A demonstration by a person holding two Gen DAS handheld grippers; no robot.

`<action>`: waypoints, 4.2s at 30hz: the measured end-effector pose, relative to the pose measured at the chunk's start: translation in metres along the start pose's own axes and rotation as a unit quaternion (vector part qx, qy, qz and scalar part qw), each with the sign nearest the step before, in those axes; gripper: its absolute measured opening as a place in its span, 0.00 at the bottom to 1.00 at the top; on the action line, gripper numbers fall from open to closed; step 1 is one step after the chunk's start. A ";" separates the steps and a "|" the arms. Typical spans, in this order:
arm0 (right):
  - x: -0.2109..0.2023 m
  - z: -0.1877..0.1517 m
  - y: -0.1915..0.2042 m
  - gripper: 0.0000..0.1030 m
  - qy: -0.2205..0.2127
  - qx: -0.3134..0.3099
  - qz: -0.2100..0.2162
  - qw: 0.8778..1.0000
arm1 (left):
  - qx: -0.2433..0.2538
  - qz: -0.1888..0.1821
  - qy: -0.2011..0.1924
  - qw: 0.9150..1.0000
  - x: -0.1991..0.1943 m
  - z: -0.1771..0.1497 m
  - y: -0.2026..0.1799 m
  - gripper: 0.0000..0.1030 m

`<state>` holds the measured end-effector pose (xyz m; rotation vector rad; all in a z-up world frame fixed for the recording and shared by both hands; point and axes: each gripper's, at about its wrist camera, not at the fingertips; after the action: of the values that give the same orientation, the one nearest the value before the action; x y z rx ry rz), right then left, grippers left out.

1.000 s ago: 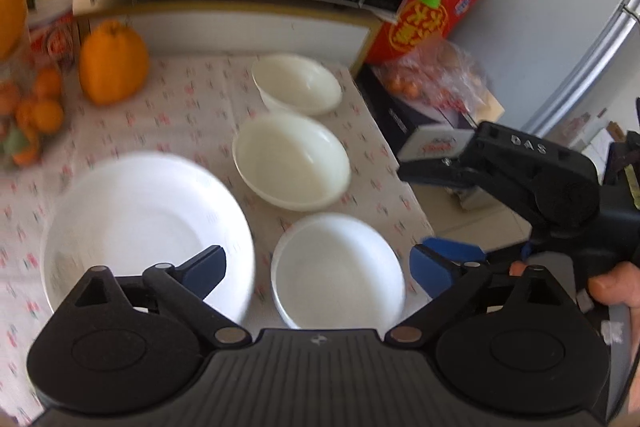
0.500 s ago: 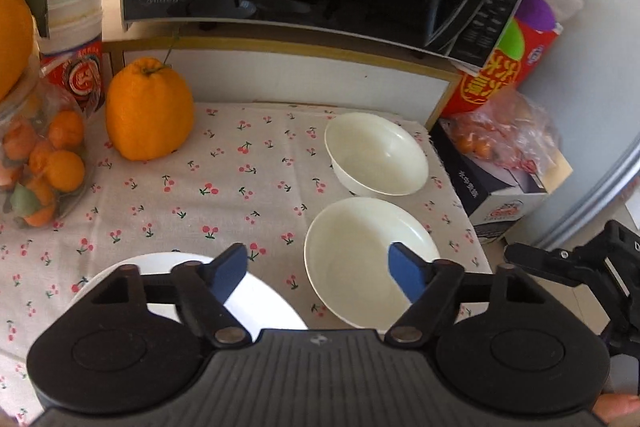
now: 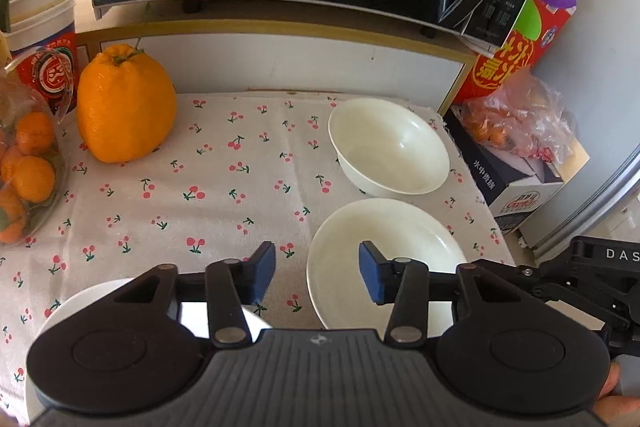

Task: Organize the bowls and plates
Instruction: 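Grasp the rim of the next white bowl with both grippers, then lift the white bowl and carry it over the stacked bowls, then lower the bowl onto the stacked bowls and open both grippers, then move both grippers toward the last white bowl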

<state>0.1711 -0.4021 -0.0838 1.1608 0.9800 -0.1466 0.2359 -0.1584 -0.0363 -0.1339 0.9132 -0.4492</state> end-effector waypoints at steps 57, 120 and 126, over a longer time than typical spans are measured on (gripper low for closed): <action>-0.099 -0.040 -0.006 0.17 -0.032 -0.152 -0.004 0.988 | 0.024 -0.049 0.005 0.998 -0.068 -0.065 -0.044 0.11; -0.103 -0.026 -0.018 0.88 -0.049 -0.134 -0.002 0.990 | 0.080 -0.038 -0.013 0.996 -0.059 -0.047 -0.076 0.95; -0.099 -0.015 -0.009 0.89 -0.074 -0.144 -0.021 0.987 | 0.084 -0.028 -0.017 0.996 -0.055 -0.035 -0.076 0.98</action>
<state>0.0988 -0.4307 -0.0209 0.8517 0.8632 -0.1188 0.1557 -0.2004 0.0053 -0.0132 0.8355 -0.5724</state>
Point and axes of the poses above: each gripper's, at about its wrist camera, not at the fingertips, and x roughly the way its jaws point, y to its left, z to its top, and after that the axes turned 8 degrees about -z, right-handed
